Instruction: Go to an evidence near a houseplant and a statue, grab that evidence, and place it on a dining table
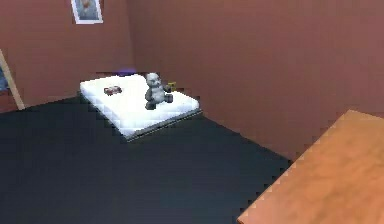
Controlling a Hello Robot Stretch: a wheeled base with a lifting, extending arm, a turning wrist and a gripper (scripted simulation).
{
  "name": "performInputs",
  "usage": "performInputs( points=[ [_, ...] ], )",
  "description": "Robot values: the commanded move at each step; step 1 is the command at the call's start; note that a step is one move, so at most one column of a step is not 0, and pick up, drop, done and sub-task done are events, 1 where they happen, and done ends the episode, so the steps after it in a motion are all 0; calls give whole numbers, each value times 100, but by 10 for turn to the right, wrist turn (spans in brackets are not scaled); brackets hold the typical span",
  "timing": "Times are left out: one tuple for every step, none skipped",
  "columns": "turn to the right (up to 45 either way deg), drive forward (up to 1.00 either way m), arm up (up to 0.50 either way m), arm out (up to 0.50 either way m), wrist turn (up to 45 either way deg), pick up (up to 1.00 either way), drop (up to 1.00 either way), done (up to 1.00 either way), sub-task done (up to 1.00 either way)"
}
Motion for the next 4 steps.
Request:
performInputs(
  points=[
    [-360, 0, 0, 0, 0, 0, 0, 0, 0],
    [0, 5, 0, 0, 0, 0, 0, 0, 0],
    [-30, 0, 0, 0, 0, 0, 0, 0, 0],
    [0, 30, 0, 0, 0, 0, 0, 0, 0]
  ],
)
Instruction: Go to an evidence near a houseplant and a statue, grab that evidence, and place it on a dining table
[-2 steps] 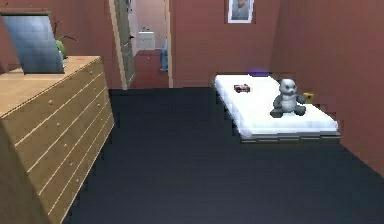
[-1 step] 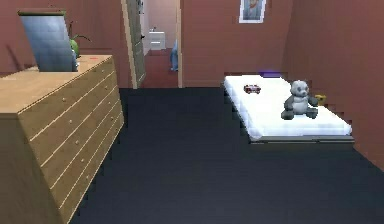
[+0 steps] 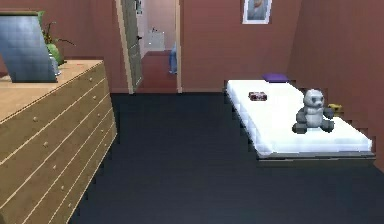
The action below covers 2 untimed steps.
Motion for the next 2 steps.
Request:
performInputs(
  points=[
    [-30, 0, 0, 0, 0, 0, 0, 0, 0],
    [0, 30, 0, 0, 0, 0, 0, 0, 0]
  ],
)
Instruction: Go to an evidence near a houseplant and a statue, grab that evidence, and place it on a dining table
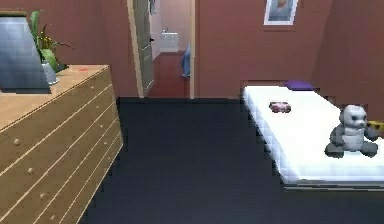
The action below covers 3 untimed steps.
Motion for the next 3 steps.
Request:
performInputs(
  points=[
    [0, 30, 0, 0, 0, 0, 0, 0, 0],
    [-240, 0, 0, 0, 0, 0, 0, 0, 0],
    [0, 70, 0, 0, 0, 0, 0, 0, 0]
  ],
)
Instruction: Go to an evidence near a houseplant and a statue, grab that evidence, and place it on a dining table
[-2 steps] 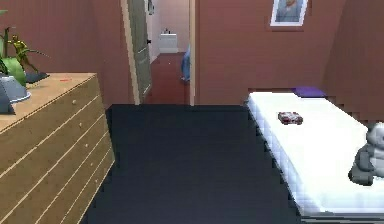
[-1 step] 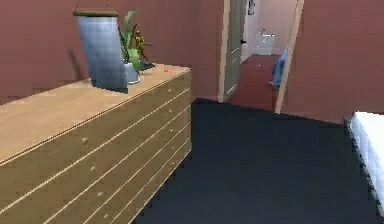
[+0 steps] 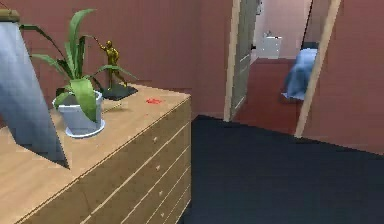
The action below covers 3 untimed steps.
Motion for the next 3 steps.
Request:
performInputs(
  points=[
    [240, 0, 0, 0, 0, 0, 0, 0, 0],
    [0, 60, 0, 0, 0, 0, 0, 0, 0],
    [-450, 0, 0, 0, 0, 0, 0, 0, 0]
  ],
)
